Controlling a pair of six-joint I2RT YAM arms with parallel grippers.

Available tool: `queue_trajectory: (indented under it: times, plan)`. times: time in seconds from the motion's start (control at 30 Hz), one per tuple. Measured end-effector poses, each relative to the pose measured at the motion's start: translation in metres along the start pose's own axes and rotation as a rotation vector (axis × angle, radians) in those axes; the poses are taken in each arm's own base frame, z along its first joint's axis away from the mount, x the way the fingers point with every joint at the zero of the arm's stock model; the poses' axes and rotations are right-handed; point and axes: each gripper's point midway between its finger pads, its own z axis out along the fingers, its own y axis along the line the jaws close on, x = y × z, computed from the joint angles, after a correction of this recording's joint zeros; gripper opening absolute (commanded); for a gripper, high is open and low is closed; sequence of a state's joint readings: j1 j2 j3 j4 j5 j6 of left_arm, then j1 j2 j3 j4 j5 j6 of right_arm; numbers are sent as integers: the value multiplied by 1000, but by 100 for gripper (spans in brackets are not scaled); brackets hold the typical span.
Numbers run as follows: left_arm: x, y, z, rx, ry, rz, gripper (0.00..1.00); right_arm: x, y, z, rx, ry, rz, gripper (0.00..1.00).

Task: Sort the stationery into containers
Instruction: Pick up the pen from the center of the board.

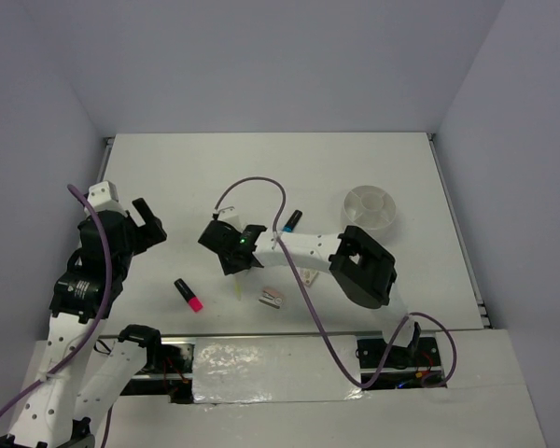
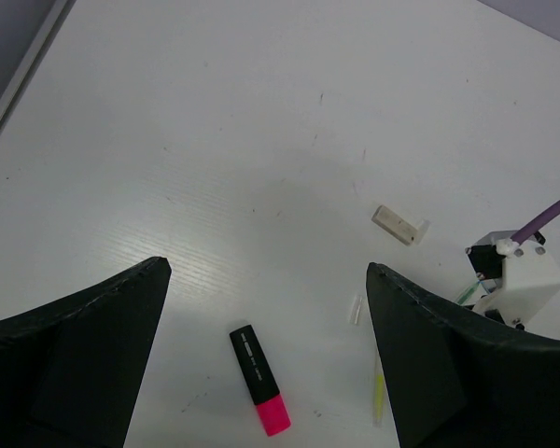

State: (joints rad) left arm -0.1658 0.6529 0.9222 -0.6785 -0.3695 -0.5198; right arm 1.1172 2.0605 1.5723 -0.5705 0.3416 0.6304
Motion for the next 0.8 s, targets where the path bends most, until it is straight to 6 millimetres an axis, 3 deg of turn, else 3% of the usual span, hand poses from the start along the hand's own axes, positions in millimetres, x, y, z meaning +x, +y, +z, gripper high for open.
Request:
queue_trajectory:
  times: [0.53, 0.8]
  plan:
    - [0, -1, 0, 9, 0, 17, 99, 25, 2, 22, 38, 55, -8, 34]
    - [-1, -1, 0, 11, -1, 18, 99, 25, 6, 24, 46, 52, 6, 16]
